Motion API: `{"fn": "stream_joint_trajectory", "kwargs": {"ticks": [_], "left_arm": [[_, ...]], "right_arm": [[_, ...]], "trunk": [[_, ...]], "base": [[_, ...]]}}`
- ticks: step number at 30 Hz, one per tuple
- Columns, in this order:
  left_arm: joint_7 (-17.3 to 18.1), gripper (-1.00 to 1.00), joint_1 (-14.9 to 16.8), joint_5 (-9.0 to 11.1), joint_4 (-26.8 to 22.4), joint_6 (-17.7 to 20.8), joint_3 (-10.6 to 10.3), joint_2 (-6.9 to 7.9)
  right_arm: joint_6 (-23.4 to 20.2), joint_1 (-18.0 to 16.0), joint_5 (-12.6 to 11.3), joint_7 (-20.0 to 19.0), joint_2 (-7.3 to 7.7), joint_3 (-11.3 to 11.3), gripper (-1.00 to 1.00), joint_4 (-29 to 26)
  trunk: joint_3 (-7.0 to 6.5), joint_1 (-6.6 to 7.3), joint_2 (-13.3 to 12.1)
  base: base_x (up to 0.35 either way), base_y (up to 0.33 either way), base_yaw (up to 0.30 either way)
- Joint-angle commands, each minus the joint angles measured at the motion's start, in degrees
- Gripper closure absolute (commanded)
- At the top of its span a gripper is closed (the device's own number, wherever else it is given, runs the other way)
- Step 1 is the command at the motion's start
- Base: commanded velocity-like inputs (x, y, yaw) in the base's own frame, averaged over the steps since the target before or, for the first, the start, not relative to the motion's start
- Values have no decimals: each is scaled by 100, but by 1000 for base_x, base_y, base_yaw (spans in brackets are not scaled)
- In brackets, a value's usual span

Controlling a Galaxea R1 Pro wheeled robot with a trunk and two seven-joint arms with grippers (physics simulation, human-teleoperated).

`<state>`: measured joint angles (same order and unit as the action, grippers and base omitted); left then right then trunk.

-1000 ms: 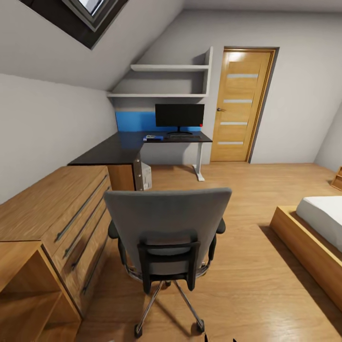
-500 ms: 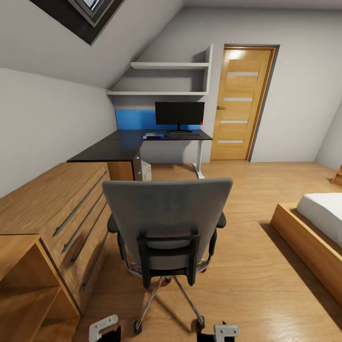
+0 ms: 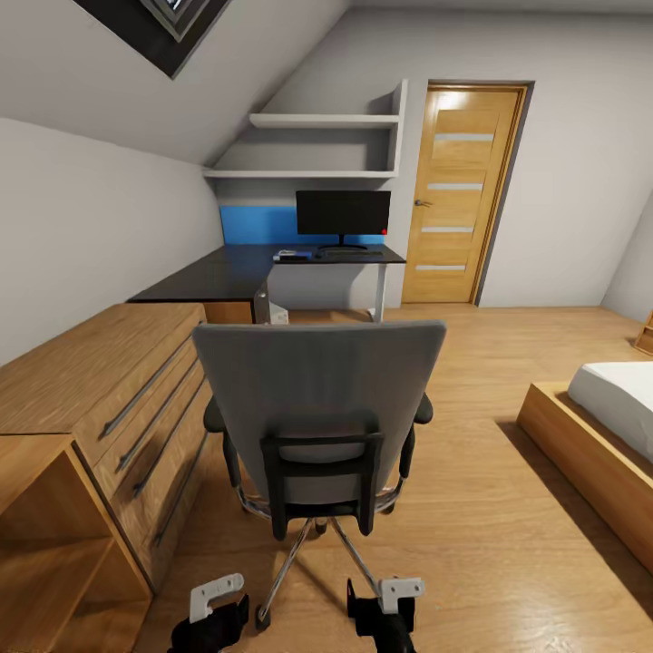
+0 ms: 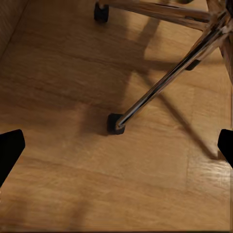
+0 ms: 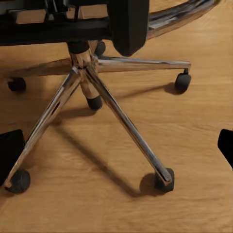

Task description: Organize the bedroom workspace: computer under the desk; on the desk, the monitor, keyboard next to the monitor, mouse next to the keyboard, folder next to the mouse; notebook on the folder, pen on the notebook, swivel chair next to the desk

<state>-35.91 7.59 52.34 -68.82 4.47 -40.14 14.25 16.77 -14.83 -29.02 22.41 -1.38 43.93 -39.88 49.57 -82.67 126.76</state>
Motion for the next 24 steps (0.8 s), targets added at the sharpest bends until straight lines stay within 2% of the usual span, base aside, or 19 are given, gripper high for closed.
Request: {"fn": "stream_joint_trajectory", "kwargs": {"ticks": [1, 3, 4, 5, 6, 8, 9, 11, 13, 24], "left_arm": [[-286, -100, 8, -25, -314, 532, 185, -126], [-488, -100, 13, -63, -557, 1055, 419, -320], [-617, -100, 30, -130, -725, 1446, 633, -491], [-727, -100, 90, -335, -901, 1807, 855, -685], [-767, -100, 120, -541, -960, 1938, 938, -768], [-793, -100, 139, -763, -986, 2016, 1004, -821], [-815, -100, 159, -1134, -944, 2086, 1084, -862], [-817, -100, 164, -1259, -862, 2083, 1102, -868], [-827, -100, 172, -1444, -663, 1901, 1139, -868], [-830, -100, 173, -1480, -592, 1697, 1133, -870]], "right_arm": [[-255, -16, 41, 244, 50, 27, -100, -396], [-530, -20, 144, 485, 106, 8, -100, -799], [-723, -23, 218, 659, 157, -23, -100, -1119], [-893, -26, 284, 809, 238, -114, -100, -1459], [-954, -27, 309, 866, 296, -185, -100, -1602], [-986, -28, 325, 893, 350, -238, -100, -1686], [-990, -28, 342, 916, 440, -294, -100, -1744], [-963, -28, 346, 922, 485, -308, -100, -1753], [-796, -29, 352, 935, 644, -306, -100, -1779], [-609, -29, 355, 940, 685, -289, -100, -1786]], "trunk": [[24, -22, 44], [60, -66, 124], [78, -88, 164], [96, -110, 205], [114, -132, 245], [114, -132, 245], [114, -132, 245], [114, -132, 245], [114, -132, 245], [114, -132, 245]], "base": [[0, 0, 0], [0, 0, 0], [0, 0, 0], [0, 0, 0], [0, 0, 0], [0, 0, 0], [0, 0, 0], [0, 0, 0], [0, 0, 0], [0, 0, 0]]}}
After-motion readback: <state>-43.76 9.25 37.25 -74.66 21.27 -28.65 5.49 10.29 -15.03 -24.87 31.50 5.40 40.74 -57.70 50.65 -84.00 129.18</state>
